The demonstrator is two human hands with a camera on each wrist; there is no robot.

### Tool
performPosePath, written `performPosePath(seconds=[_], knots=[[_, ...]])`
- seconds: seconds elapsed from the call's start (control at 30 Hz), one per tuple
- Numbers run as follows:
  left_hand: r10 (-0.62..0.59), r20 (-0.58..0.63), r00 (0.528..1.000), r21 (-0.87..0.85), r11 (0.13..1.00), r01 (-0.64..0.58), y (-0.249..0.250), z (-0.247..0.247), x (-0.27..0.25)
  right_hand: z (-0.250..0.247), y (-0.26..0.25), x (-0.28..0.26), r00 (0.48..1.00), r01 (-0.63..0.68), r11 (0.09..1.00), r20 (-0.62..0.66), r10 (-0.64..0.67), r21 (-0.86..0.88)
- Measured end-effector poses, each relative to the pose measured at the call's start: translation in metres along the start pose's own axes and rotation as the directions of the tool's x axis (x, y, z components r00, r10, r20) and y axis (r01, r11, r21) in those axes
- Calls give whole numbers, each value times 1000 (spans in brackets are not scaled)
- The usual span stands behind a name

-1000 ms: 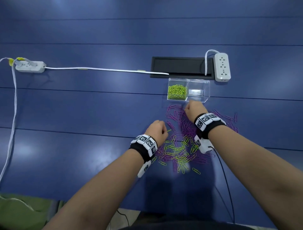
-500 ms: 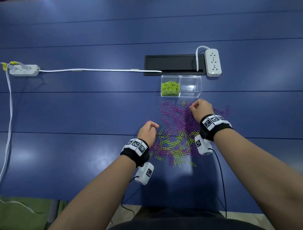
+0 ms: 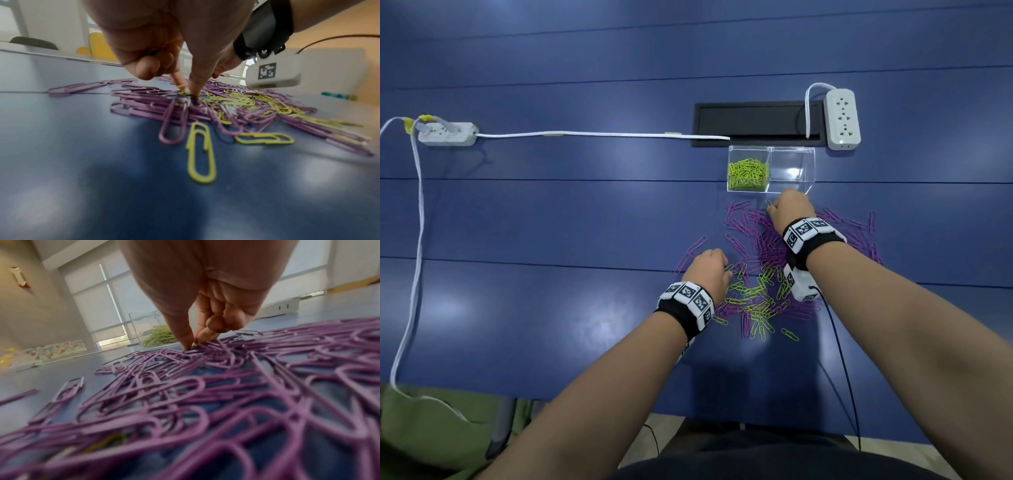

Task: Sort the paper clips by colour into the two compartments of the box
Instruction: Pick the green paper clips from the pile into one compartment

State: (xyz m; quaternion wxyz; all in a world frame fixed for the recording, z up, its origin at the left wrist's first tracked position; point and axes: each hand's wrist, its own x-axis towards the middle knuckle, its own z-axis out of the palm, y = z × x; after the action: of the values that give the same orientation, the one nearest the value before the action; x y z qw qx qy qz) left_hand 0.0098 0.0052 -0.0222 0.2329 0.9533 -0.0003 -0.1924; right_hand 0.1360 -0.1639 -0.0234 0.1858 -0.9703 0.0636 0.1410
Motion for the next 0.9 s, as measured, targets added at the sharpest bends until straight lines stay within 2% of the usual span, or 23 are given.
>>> performPosePath(seconds=[0.13,0.23,0.33,0.4,0.47,0.6,0.63,0.67,0.73,0.77,0.83,0.9], knots=[[82,72,994,134,987,-91,5,0,5,2,1,3,998,-39,998,48,36,52],[67,130,989,166,982,-88,9,-1,9,-4,3,-2,997,-20,997,82,13,80],[30,179,983,171,983,-61,9,-3,12,-14,10,-14,999,6,979,36,-14,203],[35,189,981,195,978,-72,9,-4,12,-20,16,-29,1000,-16,916,22,8,402],[50,187,981,204,975,-89,8,-4,13,-20,19,-47,995,-62,790,104,-2,610],[91,168,982,188,974,-122,1,-5,13,-5,16,-78,950,-236,652,313,-3,721],[110,154,982,178,974,-137,1,-7,13,-1,13,-84,938,-254,662,346,-8,705],[117,146,982,156,978,-139,1,-8,12,3,9,-90,934,-233,725,358,-20,648],[108,96,989,86,990,-116,1,-12,11,14,4,-98,946,-90,905,321,-53,415],[87,53,995,23,996,-89,0,-13,12,19,1,-101,954,-20,958,292,-68,287],[-8,-50,999,-151,989,0,-6,-16,12,30,-3,-105,952,62,989,289,-98,133],[-121,-78,990,-307,947,91,-11,-18,10,37,-6,-106,947,82,994,304,-100,71]])
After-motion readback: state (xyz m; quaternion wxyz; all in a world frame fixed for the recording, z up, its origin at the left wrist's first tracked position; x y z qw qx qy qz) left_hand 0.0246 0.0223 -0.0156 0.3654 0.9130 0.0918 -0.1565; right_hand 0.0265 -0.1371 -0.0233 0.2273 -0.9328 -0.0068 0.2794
